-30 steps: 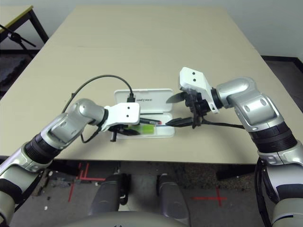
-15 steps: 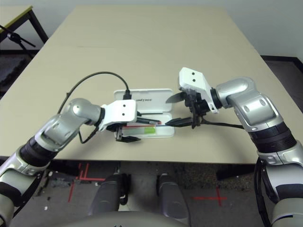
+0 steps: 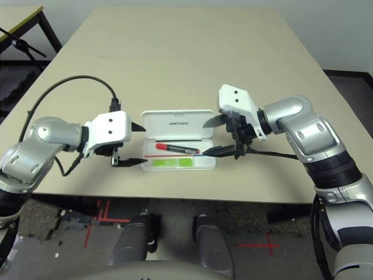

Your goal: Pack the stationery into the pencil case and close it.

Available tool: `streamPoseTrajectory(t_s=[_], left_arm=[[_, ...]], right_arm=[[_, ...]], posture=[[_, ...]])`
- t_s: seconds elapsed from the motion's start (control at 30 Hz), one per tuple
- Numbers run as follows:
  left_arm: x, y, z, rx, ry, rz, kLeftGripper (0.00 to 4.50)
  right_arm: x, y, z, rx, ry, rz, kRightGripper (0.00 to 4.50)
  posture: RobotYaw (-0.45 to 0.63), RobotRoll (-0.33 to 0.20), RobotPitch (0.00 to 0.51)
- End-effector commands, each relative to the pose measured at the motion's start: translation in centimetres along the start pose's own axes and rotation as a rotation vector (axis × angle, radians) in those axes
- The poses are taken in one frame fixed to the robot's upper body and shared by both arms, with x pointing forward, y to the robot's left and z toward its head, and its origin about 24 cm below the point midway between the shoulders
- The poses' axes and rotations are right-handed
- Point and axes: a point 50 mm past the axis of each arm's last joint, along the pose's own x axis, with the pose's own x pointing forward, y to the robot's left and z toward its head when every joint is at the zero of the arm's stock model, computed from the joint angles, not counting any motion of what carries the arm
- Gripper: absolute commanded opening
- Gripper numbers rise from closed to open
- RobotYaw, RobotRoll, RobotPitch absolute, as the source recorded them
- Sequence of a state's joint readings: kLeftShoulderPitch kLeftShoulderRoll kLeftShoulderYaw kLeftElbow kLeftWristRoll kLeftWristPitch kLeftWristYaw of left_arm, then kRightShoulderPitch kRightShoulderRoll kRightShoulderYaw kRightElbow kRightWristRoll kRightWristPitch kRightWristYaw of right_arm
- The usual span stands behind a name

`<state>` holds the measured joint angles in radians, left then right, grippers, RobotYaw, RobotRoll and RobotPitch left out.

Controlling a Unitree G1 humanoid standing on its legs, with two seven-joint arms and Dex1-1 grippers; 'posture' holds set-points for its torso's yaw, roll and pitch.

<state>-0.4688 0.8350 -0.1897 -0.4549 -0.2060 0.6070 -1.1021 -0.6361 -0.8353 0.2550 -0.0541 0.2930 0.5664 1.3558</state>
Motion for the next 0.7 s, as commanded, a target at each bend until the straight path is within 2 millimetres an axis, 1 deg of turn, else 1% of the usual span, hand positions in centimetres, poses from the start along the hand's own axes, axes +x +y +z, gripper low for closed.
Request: streamPoseTrajectory(t_s=[0.03, 0.13, 0.23, 0.43, 0.53, 0.63, 0.7], left_arm=[[-1.8, 0.2, 0.6, 0.032, -0.025, 0.027, 4.47], [-3.0, 0.1, 0.5, 0.034, -0.017, 0.036, 4.47], [-3.4, -0.1, 0.7, 0.026, -0.043, 0.042, 4.47], [-3.1, -0.3, 0.6, 0.018, -0.066, 0.039, 4.47], [-2.9, -0.3, 0.3, 0.018, -0.065, 0.037, 4.47], [-2.7, -0.3, 0.1, 0.016, -0.065, 0.034, 4.47], [-2.5, -0.3, 0.0, 0.015, -0.064, 0.030, 4.47]], right_arm=[[-1.5, 0.2, -0.4, 0.055, 0.014, -0.055, 4.50], [-2.8, 0.5, -0.9, 0.115, 0.023, -0.107, 4.50], [-3.6, 0.9, -1.1, 0.169, 0.012, -0.136, 4.50], [-4.1, 1.8, -1.6, 0.244, 0.012, -0.188, 4.50], [-4.4, 2.0, -2.1, 0.315, 0.019, -0.259, 4.50], [-4.6, 2.3, -3.3, 0.383, 0.074, -0.339, 4.50], [-4.8, 2.2, -4.4, 0.442, 0.116, -0.429, 4.50]], posture=[[0.07, 0.000, 0.113], [0.07, 0.000, 0.115], [0.07, 0.000, 0.115], [0.05, 0.000, 0.114], [0.05, 0.000, 0.114], [0.05, 0.000, 0.114], [0.05, 0.000, 0.114]])
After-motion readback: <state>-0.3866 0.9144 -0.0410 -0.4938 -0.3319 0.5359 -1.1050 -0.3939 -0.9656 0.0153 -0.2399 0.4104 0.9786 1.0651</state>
